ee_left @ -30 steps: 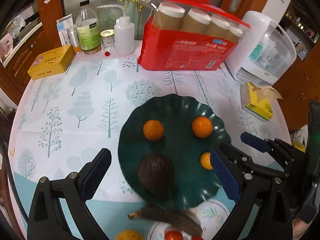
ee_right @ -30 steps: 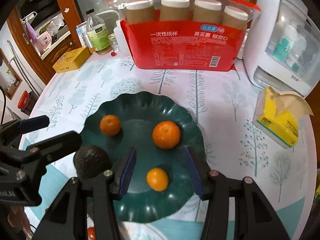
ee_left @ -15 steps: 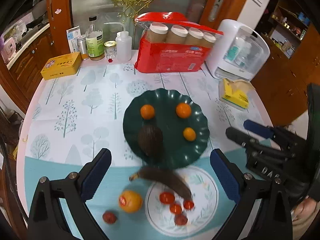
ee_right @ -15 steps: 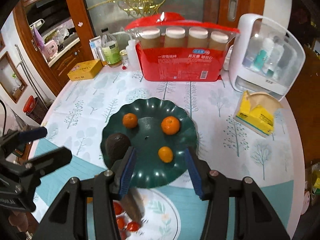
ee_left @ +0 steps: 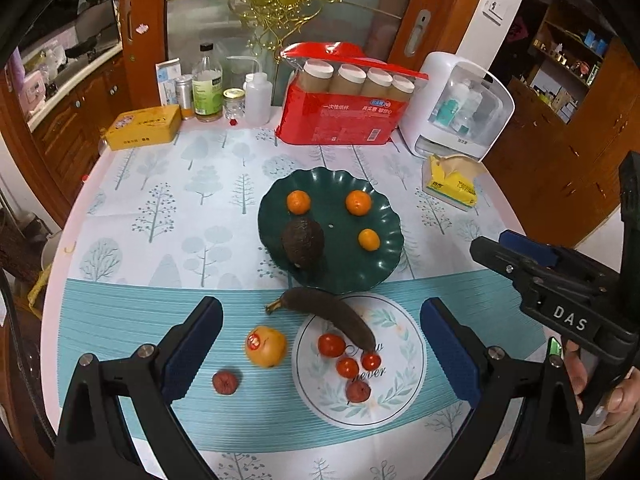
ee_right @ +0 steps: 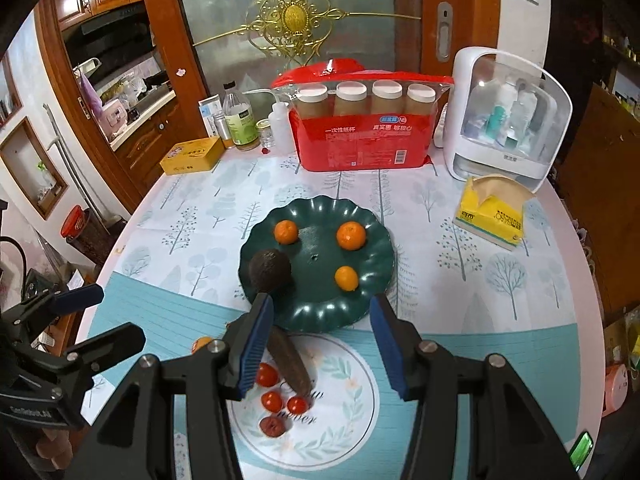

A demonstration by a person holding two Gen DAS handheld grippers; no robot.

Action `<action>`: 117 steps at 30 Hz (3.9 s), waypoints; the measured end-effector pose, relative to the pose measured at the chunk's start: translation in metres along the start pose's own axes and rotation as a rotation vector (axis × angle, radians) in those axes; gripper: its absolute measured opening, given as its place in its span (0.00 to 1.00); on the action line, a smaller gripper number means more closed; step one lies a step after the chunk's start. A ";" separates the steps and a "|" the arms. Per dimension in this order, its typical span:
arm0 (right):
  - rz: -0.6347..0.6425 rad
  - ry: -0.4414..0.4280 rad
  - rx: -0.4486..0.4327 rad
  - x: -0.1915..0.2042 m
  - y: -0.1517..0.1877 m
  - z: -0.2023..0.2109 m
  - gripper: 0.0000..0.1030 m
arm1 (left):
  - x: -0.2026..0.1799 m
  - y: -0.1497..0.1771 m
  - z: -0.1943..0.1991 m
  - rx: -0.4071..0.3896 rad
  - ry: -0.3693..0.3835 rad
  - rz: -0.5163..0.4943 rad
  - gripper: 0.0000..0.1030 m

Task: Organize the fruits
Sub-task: 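Withdraw both tools from the plate toward the banana and grapefruit, then grasp the brown banana with the right tool while the left tool grasps the yellow grapefruit, then carry banana and grapefruit onto the green plate and open the right tool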

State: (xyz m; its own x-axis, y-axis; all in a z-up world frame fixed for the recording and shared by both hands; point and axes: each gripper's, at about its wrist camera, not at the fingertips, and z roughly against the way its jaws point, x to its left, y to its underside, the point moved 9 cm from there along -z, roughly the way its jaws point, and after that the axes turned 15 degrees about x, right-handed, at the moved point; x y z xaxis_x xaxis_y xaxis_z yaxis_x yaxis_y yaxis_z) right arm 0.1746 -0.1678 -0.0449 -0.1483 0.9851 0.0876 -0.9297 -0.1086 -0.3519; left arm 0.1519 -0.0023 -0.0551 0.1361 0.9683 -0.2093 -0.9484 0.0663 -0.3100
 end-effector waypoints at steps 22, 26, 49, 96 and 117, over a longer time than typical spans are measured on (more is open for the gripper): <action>0.124 0.016 0.054 0.022 0.073 -0.071 0.50 | 0.055 0.074 -0.087 0.083 -0.065 0.155 0.96; 0.119 -0.021 0.142 0.020 0.094 -0.108 0.50 | 0.067 0.083 -0.109 0.121 -0.062 0.189 0.96; 0.200 -0.056 0.238 0.042 0.048 -0.196 0.45 | 0.062 0.041 -0.176 0.163 -0.107 0.133 0.90; 0.400 0.009 0.243 0.072 0.047 -0.223 0.38 | 0.067 0.043 -0.200 0.231 -0.020 0.166 0.47; 0.357 -0.047 0.174 0.075 0.051 -0.180 0.33 | 0.055 0.040 -0.153 0.159 -0.019 0.158 0.46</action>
State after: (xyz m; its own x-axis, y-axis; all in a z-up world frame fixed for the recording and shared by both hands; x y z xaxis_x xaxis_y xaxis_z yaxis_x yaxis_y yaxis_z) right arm 0.1763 -0.0754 -0.2242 -0.4842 0.8743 0.0321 -0.8594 -0.4684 -0.2050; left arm 0.1653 0.0169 -0.2214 -0.0222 0.9740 -0.2253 -0.9909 -0.0514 -0.1243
